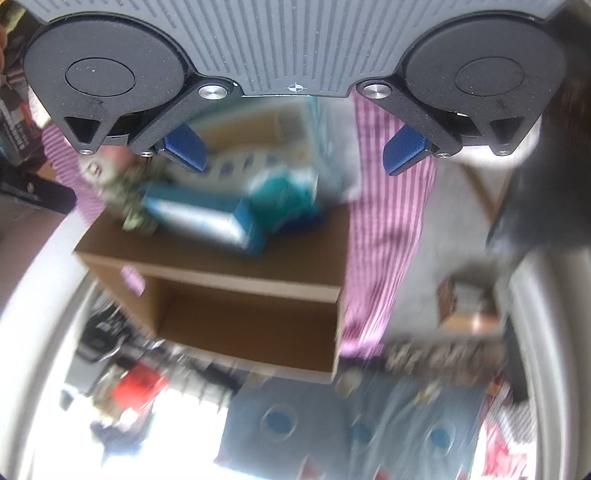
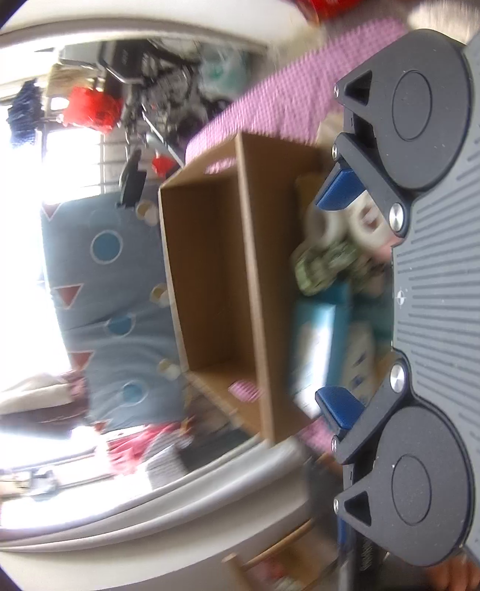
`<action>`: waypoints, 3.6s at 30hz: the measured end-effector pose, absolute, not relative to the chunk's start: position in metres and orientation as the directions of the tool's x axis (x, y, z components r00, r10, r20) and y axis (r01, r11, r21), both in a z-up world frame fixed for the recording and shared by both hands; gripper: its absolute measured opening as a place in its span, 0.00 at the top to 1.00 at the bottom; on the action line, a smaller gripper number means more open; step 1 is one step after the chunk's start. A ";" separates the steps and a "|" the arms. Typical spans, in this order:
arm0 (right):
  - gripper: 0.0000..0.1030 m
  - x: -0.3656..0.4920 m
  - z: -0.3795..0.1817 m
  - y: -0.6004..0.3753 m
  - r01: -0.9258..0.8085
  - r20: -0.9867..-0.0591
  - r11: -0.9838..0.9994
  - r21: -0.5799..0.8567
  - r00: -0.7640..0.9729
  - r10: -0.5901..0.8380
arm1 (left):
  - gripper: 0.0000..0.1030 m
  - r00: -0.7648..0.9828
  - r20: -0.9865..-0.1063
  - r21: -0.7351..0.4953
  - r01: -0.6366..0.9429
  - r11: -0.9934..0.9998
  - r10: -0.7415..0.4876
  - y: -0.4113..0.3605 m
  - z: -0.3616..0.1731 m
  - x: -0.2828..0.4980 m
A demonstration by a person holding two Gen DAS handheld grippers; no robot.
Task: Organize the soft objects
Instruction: 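Reach the right gripper to the blue bandage box and close on it, then lift the blue bandage box with the right gripper toward the cardboard box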
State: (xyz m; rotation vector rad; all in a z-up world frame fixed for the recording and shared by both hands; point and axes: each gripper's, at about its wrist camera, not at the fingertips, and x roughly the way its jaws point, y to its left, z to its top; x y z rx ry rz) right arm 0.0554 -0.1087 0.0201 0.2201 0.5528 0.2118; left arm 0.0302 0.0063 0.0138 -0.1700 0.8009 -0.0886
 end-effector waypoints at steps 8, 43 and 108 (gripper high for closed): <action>0.28 0.109 0.015 -0.104 -0.188 -0.511 0.868 0.460 0.743 0.432 | 0.02 0.760 -0.603 -0.139 0.199 0.970 -0.243 -0.009 0.022 0.054; 0.38 0.170 -0.007 -0.061 -0.202 -0.657 0.877 0.435 0.595 0.463 | 0.32 0.649 -0.691 -0.075 0.375 0.924 -0.319 -0.027 -0.003 0.092; 0.36 0.175 -0.024 -0.060 -0.150 -0.665 0.878 0.454 0.599 0.446 | 0.19 0.613 -0.720 -0.049 0.421 0.906 -0.324 -0.034 -0.012 0.100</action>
